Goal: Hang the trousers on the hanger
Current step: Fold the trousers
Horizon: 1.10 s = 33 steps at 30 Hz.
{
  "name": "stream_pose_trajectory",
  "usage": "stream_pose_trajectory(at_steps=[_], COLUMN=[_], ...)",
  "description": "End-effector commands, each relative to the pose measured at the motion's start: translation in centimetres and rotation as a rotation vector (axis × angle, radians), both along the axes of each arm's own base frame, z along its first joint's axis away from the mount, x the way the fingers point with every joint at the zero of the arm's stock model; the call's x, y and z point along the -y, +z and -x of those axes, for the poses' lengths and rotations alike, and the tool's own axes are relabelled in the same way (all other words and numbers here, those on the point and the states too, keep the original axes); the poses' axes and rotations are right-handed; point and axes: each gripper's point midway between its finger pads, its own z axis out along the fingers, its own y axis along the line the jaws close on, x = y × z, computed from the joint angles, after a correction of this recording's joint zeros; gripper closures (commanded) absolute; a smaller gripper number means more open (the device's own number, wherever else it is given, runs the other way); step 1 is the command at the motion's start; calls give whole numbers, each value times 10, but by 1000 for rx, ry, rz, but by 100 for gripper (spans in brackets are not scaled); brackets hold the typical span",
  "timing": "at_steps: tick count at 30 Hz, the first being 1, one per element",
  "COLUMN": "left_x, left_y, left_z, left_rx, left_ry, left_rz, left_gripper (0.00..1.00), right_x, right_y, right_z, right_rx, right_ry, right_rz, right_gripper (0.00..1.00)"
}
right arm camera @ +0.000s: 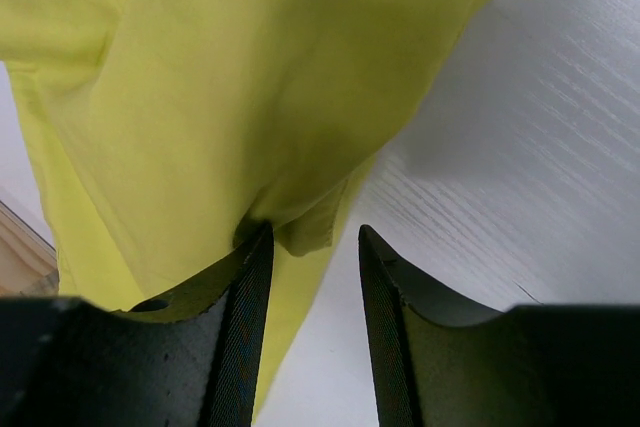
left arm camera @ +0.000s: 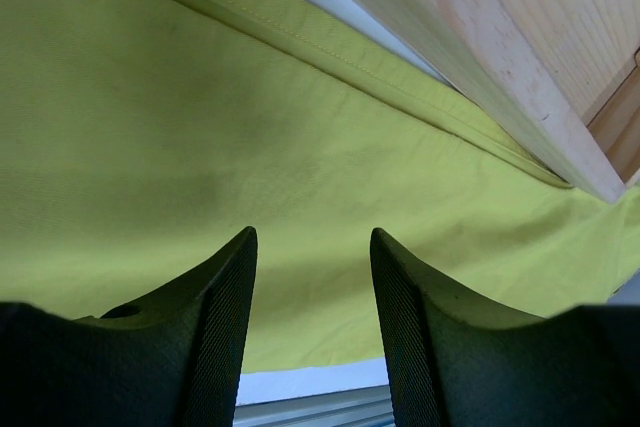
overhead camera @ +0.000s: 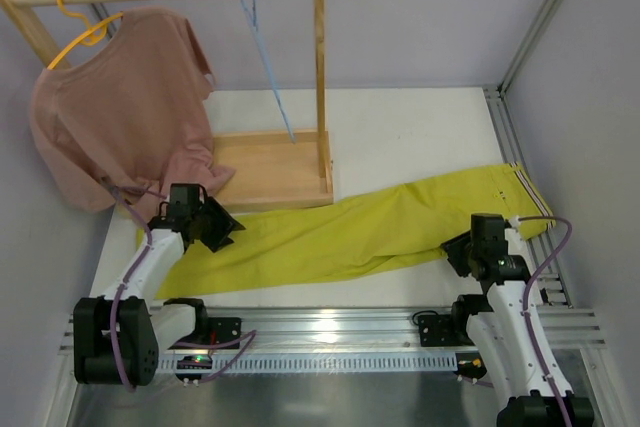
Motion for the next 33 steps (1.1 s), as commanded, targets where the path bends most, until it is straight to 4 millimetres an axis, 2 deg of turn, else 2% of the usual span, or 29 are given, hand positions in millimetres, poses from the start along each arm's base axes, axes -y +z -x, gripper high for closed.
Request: stream_pose_trajectory(at_steps=[1,11,18,23,27,30,33], left_x=[-2,-7,-15,-16,-16,-16,-23], left_y=[0,-5,-4,-6,-6,-7,-11], left_z=[-3,-1,0,1,0,0,0], left_rx=[20,3,-2,-12,-11,-13,-24], left_ry=[19,49,103,117,116,128,162], left_rz=[-10,-26,-56,-56,-58,-56,-80], left_gripper=[50,50,50,50,50,50,50], right_x=[3,7,12,3,-1,-3,2], right_y=[3,-3,1,-1,-10,-10,-5], right_z=[-9,-12,-19,-26,-23,-25,-24], right_rx=[43,109,143,179,174,194,195], right_ry=[-34,-71,-85,-77,-88,-83,-82], right_rz=[3,2,25,-30,-62,-75,-38], right_gripper=[57,56,63,63,63,63,86])
